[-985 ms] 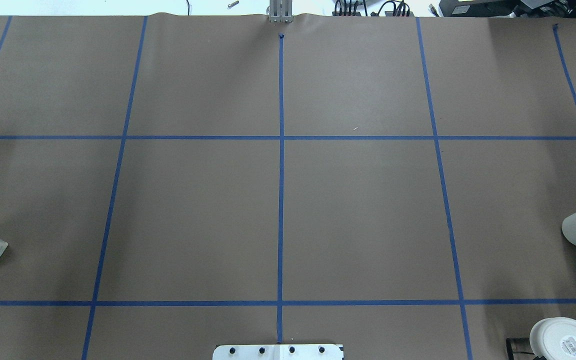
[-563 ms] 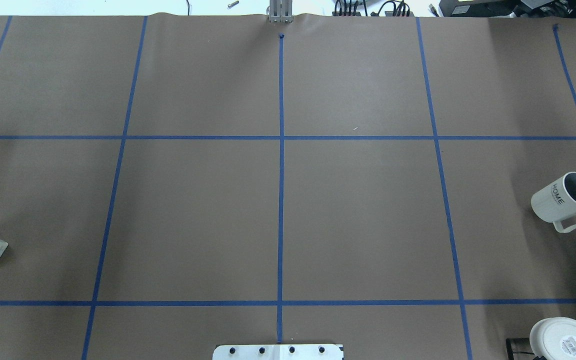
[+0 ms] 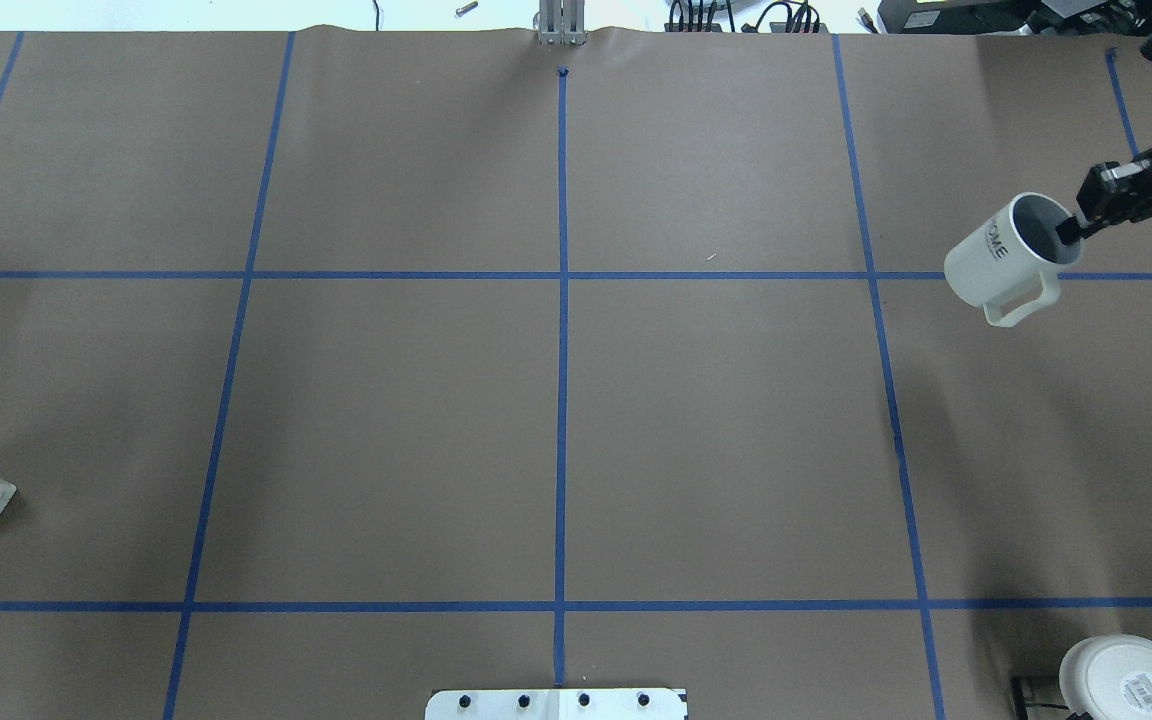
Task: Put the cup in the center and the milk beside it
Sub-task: 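Grasp the white mug with the right gripper and lift it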
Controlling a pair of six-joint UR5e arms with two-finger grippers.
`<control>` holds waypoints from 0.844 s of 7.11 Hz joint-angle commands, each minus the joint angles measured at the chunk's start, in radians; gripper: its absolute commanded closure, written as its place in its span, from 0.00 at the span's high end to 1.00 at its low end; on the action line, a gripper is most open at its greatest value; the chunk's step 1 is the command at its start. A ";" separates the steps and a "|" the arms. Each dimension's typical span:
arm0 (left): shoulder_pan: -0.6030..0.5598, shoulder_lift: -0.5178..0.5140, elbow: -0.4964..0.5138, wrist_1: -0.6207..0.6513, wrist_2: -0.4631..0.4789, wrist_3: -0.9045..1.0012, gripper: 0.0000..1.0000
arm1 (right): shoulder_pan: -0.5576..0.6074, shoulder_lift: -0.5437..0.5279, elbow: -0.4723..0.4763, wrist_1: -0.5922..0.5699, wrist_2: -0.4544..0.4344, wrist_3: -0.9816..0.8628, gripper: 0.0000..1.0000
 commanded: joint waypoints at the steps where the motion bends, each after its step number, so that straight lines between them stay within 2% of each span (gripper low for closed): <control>1: 0.007 -0.011 -0.020 -0.026 -0.004 -0.006 0.98 | -0.078 0.137 0.013 -0.021 -0.051 0.197 0.00; 2: 0.007 -0.009 -0.023 -0.028 -0.027 -0.006 0.98 | -0.180 0.223 0.002 -0.015 -0.126 0.382 0.00; 3: 0.007 -0.020 -0.019 -0.029 -0.047 -0.005 0.98 | -0.280 0.325 -0.030 -0.012 -0.276 0.549 0.00; 5: 0.007 -0.063 -0.008 -0.018 -0.046 -0.006 0.98 | -0.368 0.454 -0.146 0.032 -0.346 0.749 0.00; 6: 0.002 -0.051 0.001 -0.024 -0.049 0.004 0.98 | -0.425 0.508 -0.224 0.108 -0.457 0.844 0.00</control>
